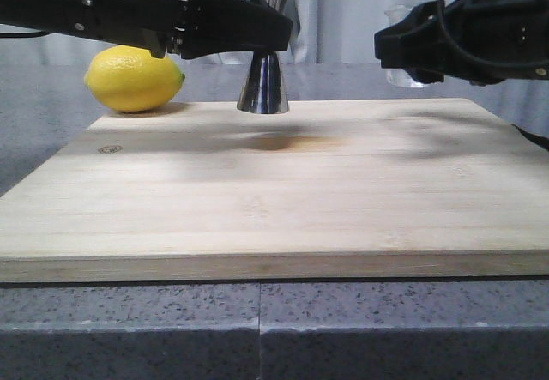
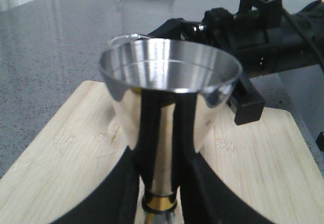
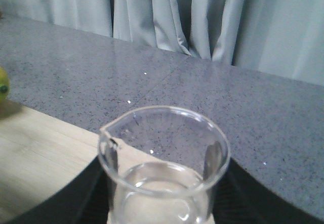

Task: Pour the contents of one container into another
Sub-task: 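Carry the beaker with the right gripper above the held jigger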

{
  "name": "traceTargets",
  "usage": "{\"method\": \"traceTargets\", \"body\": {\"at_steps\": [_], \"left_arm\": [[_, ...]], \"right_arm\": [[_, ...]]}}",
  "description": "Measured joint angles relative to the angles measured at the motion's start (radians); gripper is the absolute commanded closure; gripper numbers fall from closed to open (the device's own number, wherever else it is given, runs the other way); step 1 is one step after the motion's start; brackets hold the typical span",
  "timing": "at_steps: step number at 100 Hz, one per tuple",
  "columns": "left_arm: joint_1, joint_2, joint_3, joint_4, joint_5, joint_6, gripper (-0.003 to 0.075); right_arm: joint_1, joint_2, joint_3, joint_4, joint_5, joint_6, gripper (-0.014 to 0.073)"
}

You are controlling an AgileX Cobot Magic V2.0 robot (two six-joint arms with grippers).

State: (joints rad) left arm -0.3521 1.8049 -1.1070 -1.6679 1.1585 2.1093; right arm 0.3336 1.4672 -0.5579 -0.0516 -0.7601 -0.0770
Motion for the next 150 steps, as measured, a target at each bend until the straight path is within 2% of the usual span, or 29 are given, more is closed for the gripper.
{"method": "traceTargets", "body": {"at_steps": [42,64,85,150], "left_arm": [[0.0,0.0,0.0,0.0,0.0,0.0,0.0739],[0.0,0.0,0.0,0.0,0.0,0.0,0.0739],[0.0,0.0,0.0,0.0,0.0,0.0,0.0739],[0.0,0.0,0.0,0.0,0.0,0.0,0.0739]], "right_arm": [[0.003,-0.135,-0.268,-0.138,0.366,-0.002,0.0389],[0.057,-0.138,-0.371,-0.211,0.496,-0.002,0.0389],[0.121,-0.146,-0.393,-0.278,0.522,-0.002,0.0389],[0.129,-0.164,-0.395,-0.427,0.573,-0.003,0.0389]]}}
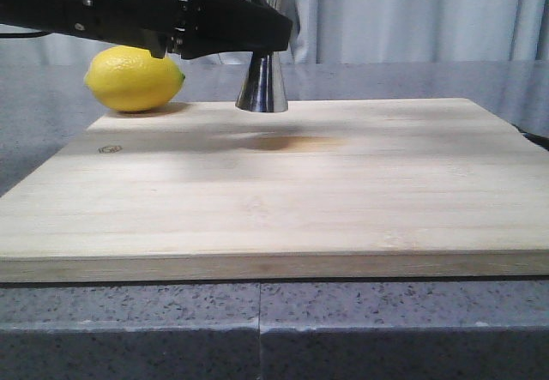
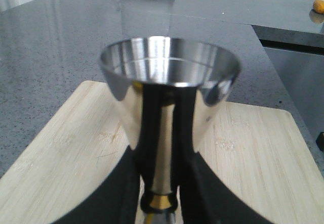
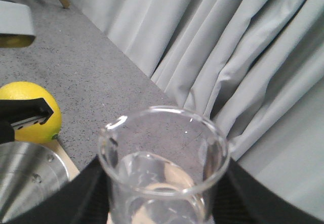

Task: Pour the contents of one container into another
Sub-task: 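Carry the beaker with the right gripper above the held jigger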

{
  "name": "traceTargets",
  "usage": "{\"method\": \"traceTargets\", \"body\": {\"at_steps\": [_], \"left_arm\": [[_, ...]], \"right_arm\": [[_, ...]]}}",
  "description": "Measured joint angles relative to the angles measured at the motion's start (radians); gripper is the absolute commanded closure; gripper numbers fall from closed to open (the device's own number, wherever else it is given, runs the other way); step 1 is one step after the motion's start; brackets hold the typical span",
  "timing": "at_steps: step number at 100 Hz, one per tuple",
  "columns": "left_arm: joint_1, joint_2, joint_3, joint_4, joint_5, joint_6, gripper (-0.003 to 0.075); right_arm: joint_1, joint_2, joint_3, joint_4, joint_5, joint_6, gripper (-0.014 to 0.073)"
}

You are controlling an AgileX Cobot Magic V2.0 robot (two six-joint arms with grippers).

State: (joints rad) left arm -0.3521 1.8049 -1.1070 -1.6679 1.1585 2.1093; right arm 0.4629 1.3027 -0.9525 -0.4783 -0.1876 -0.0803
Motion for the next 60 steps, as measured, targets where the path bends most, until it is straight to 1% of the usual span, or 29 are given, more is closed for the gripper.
{"method": "traceTargets", "body": {"at_steps": [20,60], "left_arm": [[0.0,0.0,0.0,0.0,0.0,0.0,0.0739],[0.0,0.0,0.0,0.0,0.0,0.0,0.0739]], "right_arm": [[0.022,0.0,0.0,-0.05,0.011,0.0,0.0389],[0.024,0.0,0.0,-0.112,0.03,0.0,0.0389]]}}
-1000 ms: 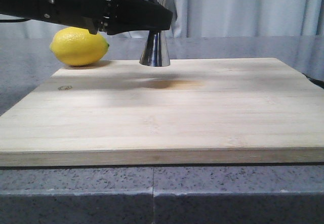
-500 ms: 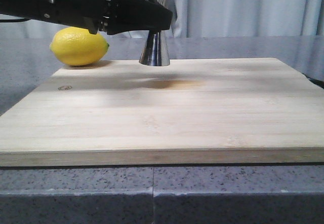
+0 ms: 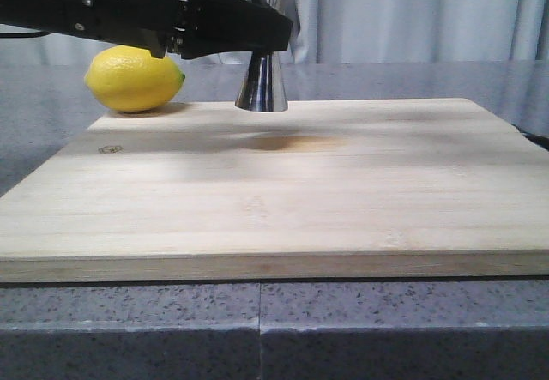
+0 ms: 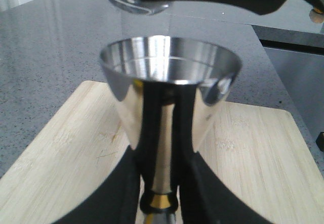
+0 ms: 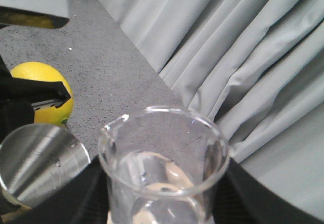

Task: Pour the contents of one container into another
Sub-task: 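Carry the beaker with the right gripper above the held jigger, then tilt the beaker with the right gripper, pouring liquid into the jigger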

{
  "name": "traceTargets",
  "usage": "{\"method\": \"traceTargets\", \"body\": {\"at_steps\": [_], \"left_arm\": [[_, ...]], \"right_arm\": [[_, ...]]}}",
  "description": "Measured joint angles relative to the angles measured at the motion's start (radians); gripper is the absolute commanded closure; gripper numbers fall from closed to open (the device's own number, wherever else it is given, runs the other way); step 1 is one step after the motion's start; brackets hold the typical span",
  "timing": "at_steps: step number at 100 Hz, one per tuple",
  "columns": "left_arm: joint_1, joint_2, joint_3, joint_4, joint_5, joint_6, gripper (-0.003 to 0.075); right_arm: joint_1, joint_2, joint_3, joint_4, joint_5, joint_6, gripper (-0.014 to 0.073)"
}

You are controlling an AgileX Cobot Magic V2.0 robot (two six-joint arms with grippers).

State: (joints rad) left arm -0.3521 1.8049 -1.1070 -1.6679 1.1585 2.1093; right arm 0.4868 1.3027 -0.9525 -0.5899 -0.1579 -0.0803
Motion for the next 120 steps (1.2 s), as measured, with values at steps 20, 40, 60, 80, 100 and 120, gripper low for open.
{"method": "traceTargets", "body": {"at_steps": [20,40,60,80,100,120], "left_arm": [[0.0,0.0,0.0,0.0,0.0,0.0,0.0739],[0.0,0.0,0.0,0.0,0.0,0.0,0.0739],[0.0,0.0,0.0,0.0,0.0,0.0,0.0739],[0.0,0.0,0.0,0.0,0.0,0.0,0.0739],[0.0,0.0,0.0,0.0,0.0,0.0,0.0739],[0.0,0.0,0.0,0.001,0.0,0.0,0.0739]], "right_arm": [[0.0,0.0,0.0,-0.029,0.003,-0.002,0.0389],[0.0,0.0,0.0,-0.062,0.003,-0.002,0.0389],[0.0,0.0,0.0,-0.086,0.005,-0.002,0.0389],[0.0,0.0,0.0,-0.111,0.005,-0.002,0.0389],[0.0,0.0,0.0,-0.123,0.005,-0.002,0.0389],[0.0,0.002,0.0,-0.141,0.005,-0.002,0.0389]]}}
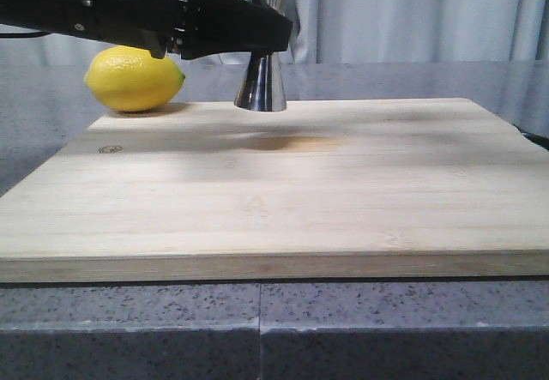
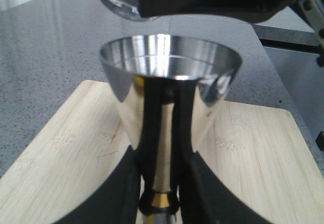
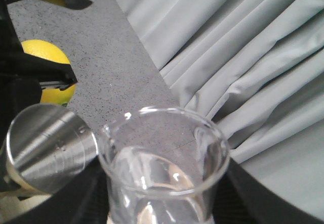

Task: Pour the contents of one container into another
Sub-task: 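Tilt the beaker with the right gripper, pouring liquid into the jigger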

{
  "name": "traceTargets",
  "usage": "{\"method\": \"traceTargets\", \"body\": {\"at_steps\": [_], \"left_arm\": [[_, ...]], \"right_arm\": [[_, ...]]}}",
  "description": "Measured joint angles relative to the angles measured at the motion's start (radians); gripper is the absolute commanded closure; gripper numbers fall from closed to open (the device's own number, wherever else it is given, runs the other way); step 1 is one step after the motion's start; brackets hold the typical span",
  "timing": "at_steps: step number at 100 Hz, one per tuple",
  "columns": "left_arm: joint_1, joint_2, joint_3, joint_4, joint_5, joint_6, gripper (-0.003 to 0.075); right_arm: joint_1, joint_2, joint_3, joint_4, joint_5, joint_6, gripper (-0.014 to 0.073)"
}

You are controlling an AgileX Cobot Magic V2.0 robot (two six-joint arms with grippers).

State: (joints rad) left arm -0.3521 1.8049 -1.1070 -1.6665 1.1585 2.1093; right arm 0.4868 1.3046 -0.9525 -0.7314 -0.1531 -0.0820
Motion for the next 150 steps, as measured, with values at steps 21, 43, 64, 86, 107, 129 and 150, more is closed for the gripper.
{"method": "traceTargets", "body": {"at_steps": [21,43,64,86,107,129,150], "left_arm": [[0.0,0.0,0.0,0.0,0.0,0.0,0.0739],[0.0,0.0,0.0,0.0,0.0,0.0,0.0739],[0.0,0.0,0.0,0.0,0.0,0.0,0.0739],[0.0,0.0,0.0,0.0,0.0,0.0,0.0739],[0.0,0.0,0.0,0.0,0.0,0.0,0.0739],[0.0,0.0,0.0,0.0,0.0,0.0,0.0739],[0.0,0.0,0.0,0.002,0.0,0.0,0.0739]], "right_arm": [[0.0,0.0,0.0,-0.015,0.0,0.0,0.0389],[0.0,0.0,0.0,-0.026,0.0,0.0,0.0389],[0.0,0.0,0.0,-0.05,0.0,0.0,0.0389],[0.0,0.0,0.0,-0.07,-0.002,0.0,0.0389],[0.0,0.0,0.0,-0.086,-0.01,0.0,0.0389],[0.0,0.0,0.0,-0.095,-0.01,0.0,0.0389],[0.0,0.0,0.0,-0.095,-0.01,0.0,0.0389]]}}
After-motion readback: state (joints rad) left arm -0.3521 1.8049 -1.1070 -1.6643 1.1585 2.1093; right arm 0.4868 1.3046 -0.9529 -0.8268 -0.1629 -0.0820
